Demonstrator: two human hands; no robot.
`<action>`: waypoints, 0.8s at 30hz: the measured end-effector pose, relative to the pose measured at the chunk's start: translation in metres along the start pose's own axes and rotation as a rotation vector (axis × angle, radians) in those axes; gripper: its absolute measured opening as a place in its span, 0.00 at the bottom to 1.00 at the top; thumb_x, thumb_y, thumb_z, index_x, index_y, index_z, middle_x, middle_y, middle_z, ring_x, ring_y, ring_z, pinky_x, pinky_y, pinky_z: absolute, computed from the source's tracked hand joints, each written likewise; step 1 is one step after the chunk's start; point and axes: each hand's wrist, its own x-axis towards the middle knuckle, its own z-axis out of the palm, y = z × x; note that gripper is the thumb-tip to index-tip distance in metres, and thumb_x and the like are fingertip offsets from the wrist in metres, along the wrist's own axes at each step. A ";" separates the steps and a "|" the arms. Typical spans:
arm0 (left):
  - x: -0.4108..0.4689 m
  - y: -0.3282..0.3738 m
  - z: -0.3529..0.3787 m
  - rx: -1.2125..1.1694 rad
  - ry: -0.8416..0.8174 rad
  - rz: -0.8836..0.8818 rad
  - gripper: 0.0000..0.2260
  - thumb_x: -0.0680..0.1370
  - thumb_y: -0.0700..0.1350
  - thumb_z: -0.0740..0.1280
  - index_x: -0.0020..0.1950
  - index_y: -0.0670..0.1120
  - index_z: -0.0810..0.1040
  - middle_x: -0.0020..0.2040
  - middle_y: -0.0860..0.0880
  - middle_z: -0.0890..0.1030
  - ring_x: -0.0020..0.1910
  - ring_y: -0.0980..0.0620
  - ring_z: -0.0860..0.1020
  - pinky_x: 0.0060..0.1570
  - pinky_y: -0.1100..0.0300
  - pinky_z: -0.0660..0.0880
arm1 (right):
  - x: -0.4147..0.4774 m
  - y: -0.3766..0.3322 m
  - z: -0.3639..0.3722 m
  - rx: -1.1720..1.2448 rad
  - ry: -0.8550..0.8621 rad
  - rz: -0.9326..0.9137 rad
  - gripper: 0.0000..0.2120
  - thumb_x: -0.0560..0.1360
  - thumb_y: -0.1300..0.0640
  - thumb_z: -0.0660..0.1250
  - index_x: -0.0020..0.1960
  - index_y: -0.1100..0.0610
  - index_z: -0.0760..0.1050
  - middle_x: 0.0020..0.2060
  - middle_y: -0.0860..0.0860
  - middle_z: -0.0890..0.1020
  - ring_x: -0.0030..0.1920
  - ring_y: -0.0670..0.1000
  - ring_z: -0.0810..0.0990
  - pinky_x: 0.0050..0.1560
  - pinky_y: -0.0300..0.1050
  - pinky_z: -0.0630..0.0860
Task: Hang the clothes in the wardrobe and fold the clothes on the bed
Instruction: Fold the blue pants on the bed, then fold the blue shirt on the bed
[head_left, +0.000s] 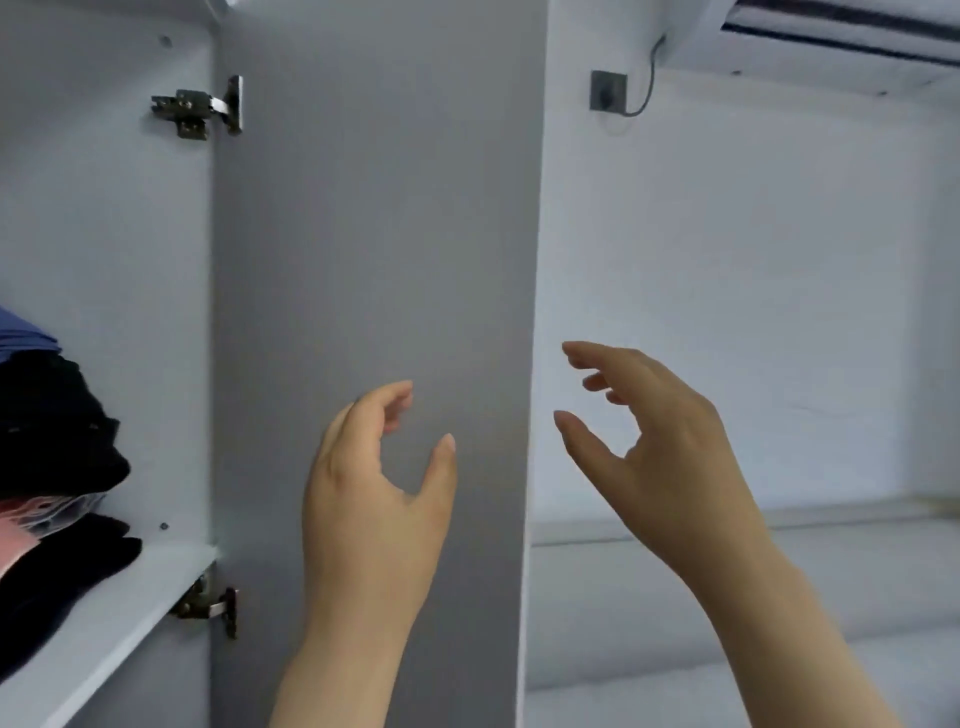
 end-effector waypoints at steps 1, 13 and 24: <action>-0.007 0.010 0.013 -0.037 -0.030 0.002 0.18 0.72 0.44 0.72 0.61 0.51 0.76 0.56 0.58 0.78 0.55 0.61 0.75 0.58 0.64 0.70 | -0.007 0.010 -0.016 -0.035 0.008 0.017 0.20 0.75 0.55 0.69 0.66 0.48 0.72 0.58 0.40 0.78 0.54 0.40 0.77 0.54 0.43 0.76; -0.100 0.095 0.139 -0.478 -0.485 0.016 0.17 0.72 0.46 0.70 0.57 0.60 0.74 0.54 0.66 0.76 0.54 0.64 0.75 0.50 0.72 0.71 | -0.098 0.067 -0.175 -0.569 -0.075 0.327 0.22 0.75 0.53 0.69 0.67 0.46 0.72 0.60 0.37 0.76 0.57 0.40 0.75 0.51 0.37 0.72; -0.194 0.157 0.196 -0.926 -1.072 0.110 0.18 0.71 0.44 0.72 0.58 0.58 0.75 0.54 0.64 0.77 0.53 0.66 0.75 0.49 0.74 0.70 | -0.195 -0.010 -0.271 -1.164 -0.041 0.769 0.24 0.74 0.55 0.71 0.68 0.49 0.72 0.59 0.42 0.78 0.54 0.45 0.79 0.53 0.38 0.74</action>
